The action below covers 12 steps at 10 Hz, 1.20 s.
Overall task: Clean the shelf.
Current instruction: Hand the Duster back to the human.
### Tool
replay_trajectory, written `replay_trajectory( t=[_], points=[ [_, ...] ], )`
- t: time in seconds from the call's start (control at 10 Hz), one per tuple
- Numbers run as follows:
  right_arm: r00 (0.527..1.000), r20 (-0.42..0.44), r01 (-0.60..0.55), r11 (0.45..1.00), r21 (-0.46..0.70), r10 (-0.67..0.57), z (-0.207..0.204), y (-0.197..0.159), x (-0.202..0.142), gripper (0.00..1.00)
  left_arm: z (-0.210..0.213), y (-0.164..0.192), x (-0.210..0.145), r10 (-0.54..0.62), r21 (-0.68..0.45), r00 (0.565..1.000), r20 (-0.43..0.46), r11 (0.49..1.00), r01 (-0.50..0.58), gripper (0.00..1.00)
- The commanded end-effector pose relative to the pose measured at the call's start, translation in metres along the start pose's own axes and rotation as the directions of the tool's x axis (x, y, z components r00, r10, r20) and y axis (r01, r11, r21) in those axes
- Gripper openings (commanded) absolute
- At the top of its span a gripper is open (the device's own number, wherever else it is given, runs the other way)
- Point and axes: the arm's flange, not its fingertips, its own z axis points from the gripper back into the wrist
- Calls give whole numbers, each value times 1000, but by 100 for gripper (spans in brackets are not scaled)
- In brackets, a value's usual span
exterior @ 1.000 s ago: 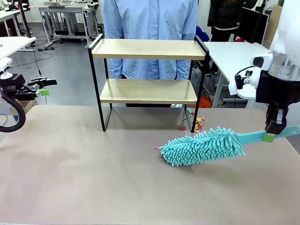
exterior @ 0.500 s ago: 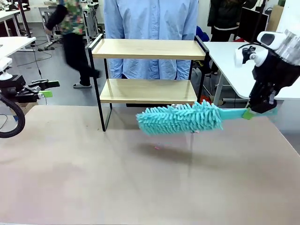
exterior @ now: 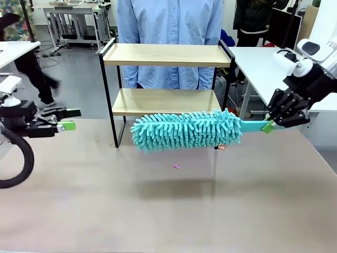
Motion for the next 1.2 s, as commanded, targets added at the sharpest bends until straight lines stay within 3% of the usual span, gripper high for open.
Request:
replay_trajectory(
  t=[0.0,0.1,0.2,0.5,0.9,1.1],
  points=[
    [998,67,-11,1000,11,11,12,-17,-10,13,-21,-14,1,26,7,999,22,1000,-26,100],
    [997,56,-49,996,69,46,14,-19,-11,13,-30,-13,-4,74,40,997,17,996,-74,100],
    [1000,22,-6,1000,1,6,4,-6,-7,13,-14,-13,-3,13,-11,1000,3,1000,-13,100],
    [1000,22,-6,1000,1,6,4,-6,-7,13,-23,-12,-6,36,0,999,4,999,-36,100],
    [1000,22,-6,1000,1,6,4,-6,-7,13,-95,-37,-14,-14,-118,999,39,993,19,100],
    [1000,22,-6,1000,1,6,4,-6,-7,13,-124,-38,-21,-28,-125,999,32,992,32,100]
  ],
)
